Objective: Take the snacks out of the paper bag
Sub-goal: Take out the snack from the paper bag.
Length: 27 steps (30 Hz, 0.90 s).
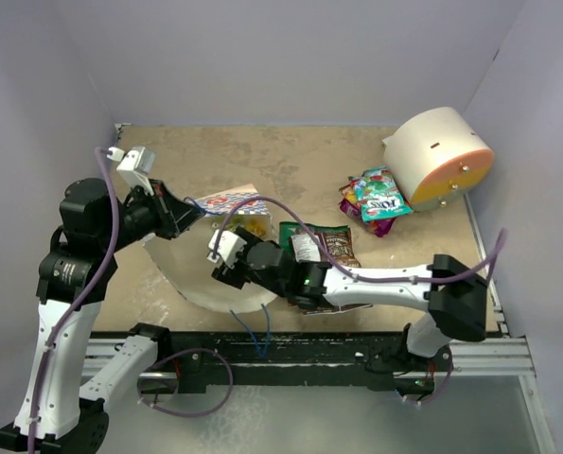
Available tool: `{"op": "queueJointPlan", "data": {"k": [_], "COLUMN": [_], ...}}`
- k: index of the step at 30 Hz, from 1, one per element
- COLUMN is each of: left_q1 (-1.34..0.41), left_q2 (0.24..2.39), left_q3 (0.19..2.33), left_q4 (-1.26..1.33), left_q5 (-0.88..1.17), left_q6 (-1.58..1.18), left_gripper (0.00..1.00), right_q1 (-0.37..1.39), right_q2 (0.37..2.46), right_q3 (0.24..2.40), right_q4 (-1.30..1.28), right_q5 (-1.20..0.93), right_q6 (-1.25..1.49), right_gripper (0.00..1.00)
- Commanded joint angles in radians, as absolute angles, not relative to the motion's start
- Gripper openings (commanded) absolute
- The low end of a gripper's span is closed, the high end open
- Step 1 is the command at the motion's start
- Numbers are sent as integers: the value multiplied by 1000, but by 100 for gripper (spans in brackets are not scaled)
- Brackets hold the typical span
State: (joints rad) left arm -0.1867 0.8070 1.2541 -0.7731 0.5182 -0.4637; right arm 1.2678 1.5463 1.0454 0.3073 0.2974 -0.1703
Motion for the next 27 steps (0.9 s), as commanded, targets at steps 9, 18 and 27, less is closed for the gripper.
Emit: {"op": "queueJointPlan", "data": {"k": [9,18,27], "left_q1": [-190,-190,-190], "left_q2": [818,825,810], "left_q3": [1335,1340,1338], "left_q4": [-752,-730,-736], "left_q5": [508,538,533], "left_q6": [-476,-489,-488], "left_gripper": [0,0,0], "right_q1": [1274,1259,1203], "right_q2": [1786,2013,2171], "right_q3": [1158,1338,1509], "right_q4": [394,321,164], "right_q5": [526,666,793], "right_q6": [-386,-364,-358], "right_gripper": [62,82,73]}}
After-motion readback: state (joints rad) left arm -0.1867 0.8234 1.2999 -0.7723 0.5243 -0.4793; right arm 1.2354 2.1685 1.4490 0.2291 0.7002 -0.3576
